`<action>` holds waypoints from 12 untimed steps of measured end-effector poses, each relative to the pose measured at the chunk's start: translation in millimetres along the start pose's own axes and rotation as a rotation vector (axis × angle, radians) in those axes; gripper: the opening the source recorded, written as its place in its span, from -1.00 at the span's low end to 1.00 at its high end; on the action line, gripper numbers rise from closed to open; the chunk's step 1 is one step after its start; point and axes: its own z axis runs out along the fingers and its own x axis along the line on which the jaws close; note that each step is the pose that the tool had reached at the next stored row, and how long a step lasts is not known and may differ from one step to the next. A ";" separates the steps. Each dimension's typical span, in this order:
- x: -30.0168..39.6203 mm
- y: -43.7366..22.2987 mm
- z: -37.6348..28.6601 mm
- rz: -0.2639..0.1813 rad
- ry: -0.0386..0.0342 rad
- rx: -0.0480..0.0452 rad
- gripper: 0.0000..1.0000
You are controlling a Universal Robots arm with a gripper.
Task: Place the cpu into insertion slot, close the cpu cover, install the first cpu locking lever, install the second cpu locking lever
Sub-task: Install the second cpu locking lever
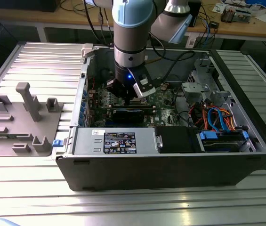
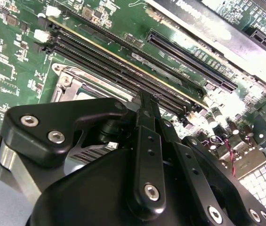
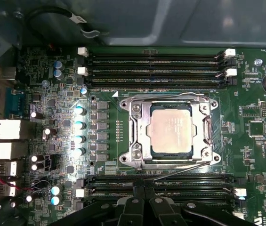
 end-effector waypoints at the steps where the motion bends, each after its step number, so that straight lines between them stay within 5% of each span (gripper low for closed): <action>1: 0.6 -0.9 -0.1 0.000 0.0024 -0.0036 -0.79; 12: 6.2 -4.1 3.2 0.002 0.0128 -0.0422 -0.79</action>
